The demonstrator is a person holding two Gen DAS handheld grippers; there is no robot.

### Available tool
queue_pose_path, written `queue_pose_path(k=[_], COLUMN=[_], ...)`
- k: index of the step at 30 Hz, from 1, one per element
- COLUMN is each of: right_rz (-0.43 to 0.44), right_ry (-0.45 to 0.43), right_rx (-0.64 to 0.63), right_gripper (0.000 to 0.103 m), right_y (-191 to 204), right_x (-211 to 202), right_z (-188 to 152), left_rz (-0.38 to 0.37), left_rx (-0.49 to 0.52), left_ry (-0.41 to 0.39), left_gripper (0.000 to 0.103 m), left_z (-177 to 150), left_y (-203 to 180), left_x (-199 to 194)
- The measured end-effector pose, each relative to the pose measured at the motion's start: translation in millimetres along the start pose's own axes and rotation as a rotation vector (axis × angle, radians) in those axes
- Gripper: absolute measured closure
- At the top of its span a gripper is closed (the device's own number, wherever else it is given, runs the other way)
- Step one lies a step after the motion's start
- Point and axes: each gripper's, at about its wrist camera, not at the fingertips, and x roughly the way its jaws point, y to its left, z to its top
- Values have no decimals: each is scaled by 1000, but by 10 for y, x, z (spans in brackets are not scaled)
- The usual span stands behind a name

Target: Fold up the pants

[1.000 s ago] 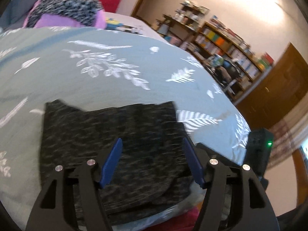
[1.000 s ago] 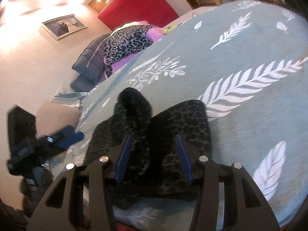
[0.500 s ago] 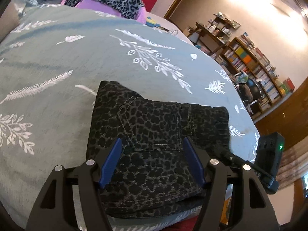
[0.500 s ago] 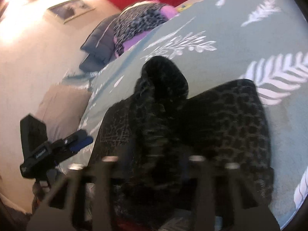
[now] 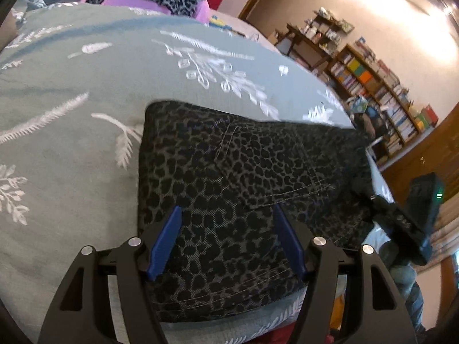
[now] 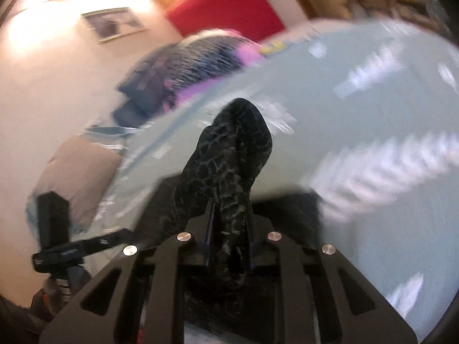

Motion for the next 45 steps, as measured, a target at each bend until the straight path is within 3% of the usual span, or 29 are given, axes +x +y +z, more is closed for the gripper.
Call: queue_pose_path(k=[2, 4, 12, 16, 20, 23, 25, 28, 31, 40, 45], right_rz=[-12, -28, 4, 10, -66, -145, -149, -163, -88, 67, 40], right_ry=[14, 17, -19, 46, 120, 127, 98, 82, 71, 53, -13], right_rx=[45, 70, -1, -83, -218, -189, -106, 53, 242, 551, 490], right_gripper=[83, 63, 60, 36, 36, 37, 56, 76, 80, 81, 79], right_y=[-155, -214, -63, 143, 360, 337, 246, 11, -283, -714, -683], right_x=[-15, -64, -481, -489, -249, -101, -120, -154, -200, -245, -447], right_z=[-126, -177, -169, -319, -514, -577, -578, -615, -707, -700, -533], left_rz=[8, 21, 19, 12, 7, 11, 13, 18, 14, 22, 49], left_rx=[14, 33, 27, 34, 49, 61, 59, 63, 73, 131, 162], left_ry=[17, 18, 1, 0, 3, 9, 18, 31, 40, 35, 29], left_gripper=[37, 37, 37, 37, 37, 37, 37, 37, 37, 37, 37], left_z=[-35, -60, -31, -24, -11, -26, -20, -54, -85, -172, -235], left_y=[-11, -27, -35, -97, -179, -204, -194, -176, -159, -149, -181], left_x=[57, 75, -18, -32, -16, 10, 57, 127, 178, 205, 199])
